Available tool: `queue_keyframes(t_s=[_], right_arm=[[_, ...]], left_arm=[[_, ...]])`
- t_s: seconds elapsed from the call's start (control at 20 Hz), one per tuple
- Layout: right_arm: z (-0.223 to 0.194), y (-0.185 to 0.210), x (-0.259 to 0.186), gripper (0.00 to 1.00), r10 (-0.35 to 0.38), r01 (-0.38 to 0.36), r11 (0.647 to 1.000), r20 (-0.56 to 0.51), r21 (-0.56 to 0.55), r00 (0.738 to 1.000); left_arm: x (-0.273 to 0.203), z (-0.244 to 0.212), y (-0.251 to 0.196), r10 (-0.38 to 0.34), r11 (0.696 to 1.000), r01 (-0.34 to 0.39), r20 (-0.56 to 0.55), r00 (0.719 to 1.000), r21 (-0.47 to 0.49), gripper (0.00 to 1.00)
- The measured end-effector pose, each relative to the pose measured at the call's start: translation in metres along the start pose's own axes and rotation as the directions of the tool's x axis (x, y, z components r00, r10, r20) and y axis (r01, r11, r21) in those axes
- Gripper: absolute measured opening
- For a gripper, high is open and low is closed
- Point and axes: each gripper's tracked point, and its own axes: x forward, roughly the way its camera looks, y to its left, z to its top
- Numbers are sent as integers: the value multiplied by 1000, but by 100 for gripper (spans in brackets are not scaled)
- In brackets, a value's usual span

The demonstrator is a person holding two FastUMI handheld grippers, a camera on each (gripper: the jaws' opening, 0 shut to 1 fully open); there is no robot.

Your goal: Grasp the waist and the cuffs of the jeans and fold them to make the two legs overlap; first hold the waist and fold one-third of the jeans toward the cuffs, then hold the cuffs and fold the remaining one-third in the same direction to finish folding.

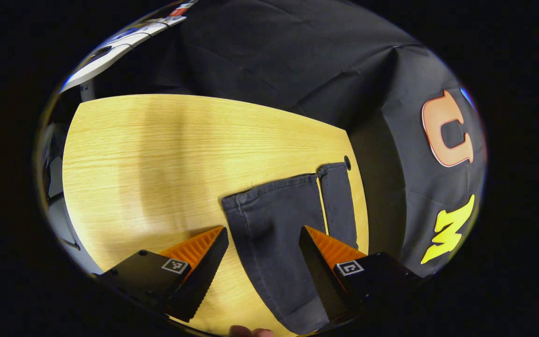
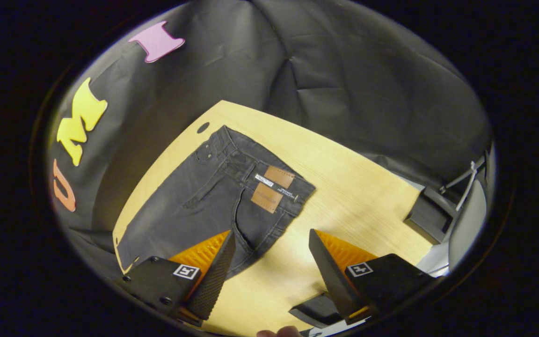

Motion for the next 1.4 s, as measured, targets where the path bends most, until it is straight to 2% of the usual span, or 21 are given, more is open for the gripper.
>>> queue_keyframes(t_s=[0.15,0.4,0.45,0.5,0.55,0.6,0.75,0.85,0.9,0.95,1.0,1.05,1.1,1.2,1.25,1.35,1.4], right_arm=[[-1,-12,0,98,-19,19,999,3,35,1000],[12,2,19,98,-55,54,998,35,29,998],[11,1,17,93,-64,63,998,41,28,997],[12,-1,16,98,-85,84,996,42,24,995],[12,-3,16,93,-107,106,994,42,14,993],[14,-3,18,92,-135,135,991,47,1,990],[18,-6,26,96,-240,243,969,59,-54,969],[18,-9,28,93,-299,303,950,65,-78,952],[16,-11,28,92,-330,335,938,62,-89,942],[18,-12,26,80,-354,359,928,62,-99,933],[19,-11,27,77,-361,365,926,63,-97,931],[21,-9,28,73,-355,359,929,63,-88,933],[21,-7,29,69,-338,342,936,63,-83,939],[23,-6,27,41,-328,330,940,35,-86,944],[24,2,26,40,-280,280,958,8,-64,960],[22,1,32,21,-249,249,968,-15,9,968],[25,3,23,12,-223,224,973,-33,50,974]], left_arm=[[6,1,-5,4,1000,-4,10,1000,9,99],[20,3,-19,-14,1000,14,10,1000,-11,96],[24,2,-24,-20,1000,21,7,1000,-15,96],[26,1,-28,-25,1000,25,4,1000,-12,96],[30,1,-30,-23,1000,23,2,1000,-7,96],[31,1,-31,-23,1000,23,2,1000,-1,96],[38,-2,-36,-11,1000,11,4,1000,22,95],[41,-1,-36,-5,1000,4,11,1000,16,92],[42,0,-36,-5,1000,5,13,1000,9,87],[43,-1,-37,-11,1000,11,16,1000,7,83],[43,-1,-37,-10,1000,10,13,1000,7,79],[43,-2,-35,-6,1000,6,10,1000,8,88],[44,-2,-34,-3,1000,3,9,1000,3,74],[45,-2,-34,-10,1000,10,-6,1000,-5,61],[48,-5,-34,-17,1000,17,-19,1000,-6,49],[50,-7,-28,6,1000,-6,-40,999,-10,55],[54,-9,-27,14,1000,-15,-52,999,-9,27]])
